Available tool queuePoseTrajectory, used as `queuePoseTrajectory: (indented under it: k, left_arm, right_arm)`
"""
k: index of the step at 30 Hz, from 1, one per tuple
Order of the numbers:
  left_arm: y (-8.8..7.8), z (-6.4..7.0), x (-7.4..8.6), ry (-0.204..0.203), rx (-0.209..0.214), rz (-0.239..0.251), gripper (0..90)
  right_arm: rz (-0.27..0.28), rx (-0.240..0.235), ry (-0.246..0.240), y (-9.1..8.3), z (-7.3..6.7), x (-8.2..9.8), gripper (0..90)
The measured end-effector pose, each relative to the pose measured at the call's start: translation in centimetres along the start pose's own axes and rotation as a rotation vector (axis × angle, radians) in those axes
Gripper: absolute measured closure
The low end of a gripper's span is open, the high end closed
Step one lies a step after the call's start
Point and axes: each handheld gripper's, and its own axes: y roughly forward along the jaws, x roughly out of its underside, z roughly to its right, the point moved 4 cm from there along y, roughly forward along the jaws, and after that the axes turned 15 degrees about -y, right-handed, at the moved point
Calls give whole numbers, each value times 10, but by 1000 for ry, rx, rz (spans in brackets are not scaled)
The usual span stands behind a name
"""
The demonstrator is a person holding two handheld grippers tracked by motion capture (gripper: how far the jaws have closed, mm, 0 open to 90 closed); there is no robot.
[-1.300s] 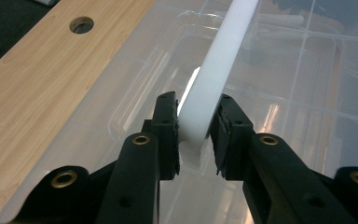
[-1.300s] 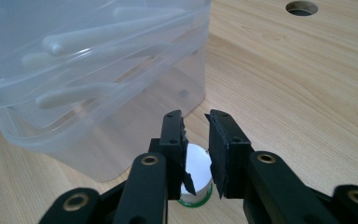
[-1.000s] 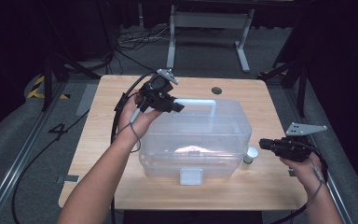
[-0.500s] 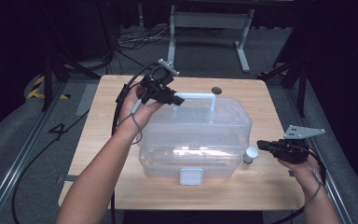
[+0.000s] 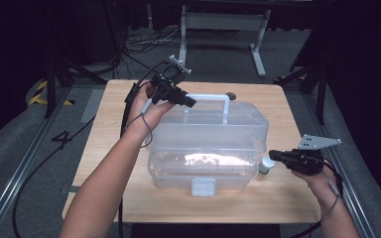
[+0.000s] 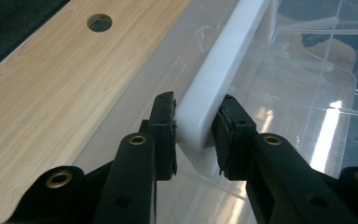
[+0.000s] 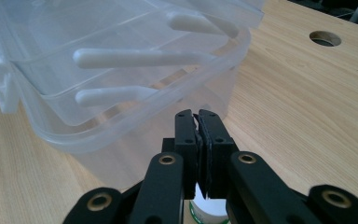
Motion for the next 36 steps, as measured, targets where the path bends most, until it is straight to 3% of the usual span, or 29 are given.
queuePoseTrajectory:
  k: [10, 21, 28, 36]
  left_arm:
    - [0, 0, 0, 1, 6, -7, 709]
    - [0, 0, 0, 2, 2, -9, 708]
    - [0, 1, 0, 5, -2, -10, 708]
    - [0, 1, 0, 6, -1, -15, 708]
  right_arm:
    - [47, -36, -41, 5, -12, -14, 871]
    - [187, -72, -85, 5, -25, -31, 870]
    - [266, -95, -48, 5, -26, -35, 870]
    - [285, -89, -40, 7, -27, -36, 870]
